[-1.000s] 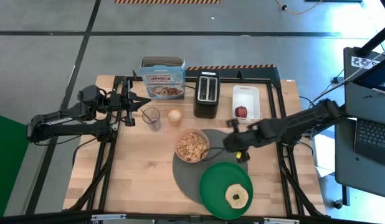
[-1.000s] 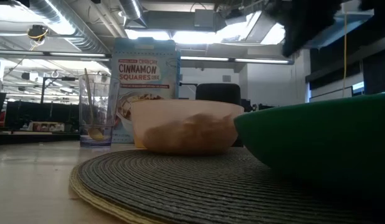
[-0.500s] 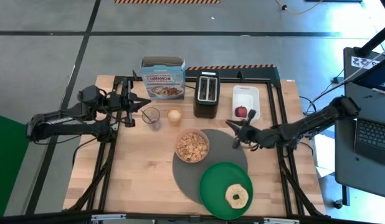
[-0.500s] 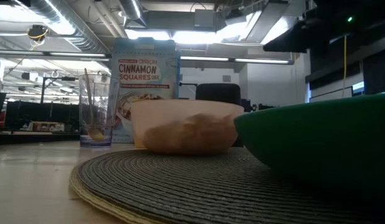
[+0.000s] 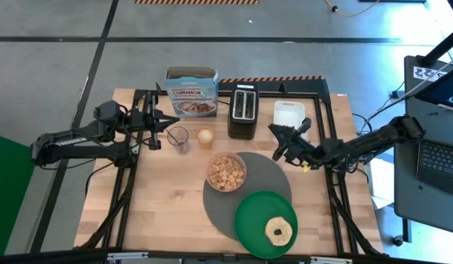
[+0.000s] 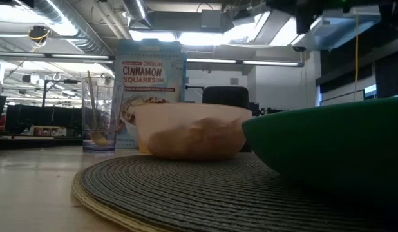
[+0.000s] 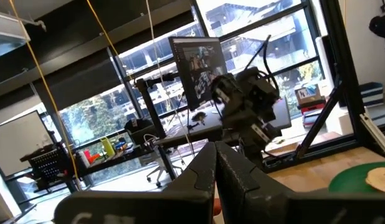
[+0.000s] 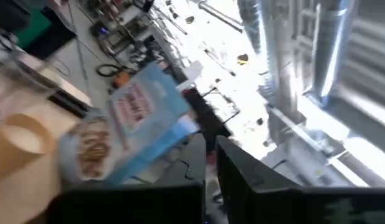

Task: Arrange a breakfast setting
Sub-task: Put the red apple on the green plate

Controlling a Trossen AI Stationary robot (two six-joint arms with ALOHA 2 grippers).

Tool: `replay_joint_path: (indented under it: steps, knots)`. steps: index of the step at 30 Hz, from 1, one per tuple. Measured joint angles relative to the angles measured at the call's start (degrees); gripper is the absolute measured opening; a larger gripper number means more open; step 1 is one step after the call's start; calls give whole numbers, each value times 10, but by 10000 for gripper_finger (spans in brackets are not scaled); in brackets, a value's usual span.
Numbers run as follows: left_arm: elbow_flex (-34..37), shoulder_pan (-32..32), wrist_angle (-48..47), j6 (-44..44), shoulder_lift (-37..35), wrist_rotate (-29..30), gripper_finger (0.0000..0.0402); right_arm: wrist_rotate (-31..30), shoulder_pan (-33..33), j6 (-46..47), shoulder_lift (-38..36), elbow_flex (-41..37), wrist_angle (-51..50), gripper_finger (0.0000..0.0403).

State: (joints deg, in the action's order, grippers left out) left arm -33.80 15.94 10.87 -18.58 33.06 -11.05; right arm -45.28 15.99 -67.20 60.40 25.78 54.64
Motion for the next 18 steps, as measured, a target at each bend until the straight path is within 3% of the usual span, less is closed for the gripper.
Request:
replay_joint_path:
  steps: [2, 7, 10, 12, 14, 18]
  knots:
    - [0, 0, 0, 0, 0, 0, 0, -12, -4, -44, 1, 20, -3, 19]
    - [0, 0, 0, 0, 0, 0, 0, -129, -74, -64, 2, 105, -62, 19]
    - [0, 0, 1, 0, 0, 0, 0, -193, -141, 6, 2, 182, -218, 23]
    - [0, 0, 3, 0, 0, 0, 0, -211, -189, 87, 2, 240, -397, 35]
    - [0, 0, 3, 0, 0, 0, 0, -194, -238, 212, 3, 300, -601, 59]
    - [0, 0, 3, 1, 0, 0, 0, -47, -338, 458, 23, 393, -890, 135]
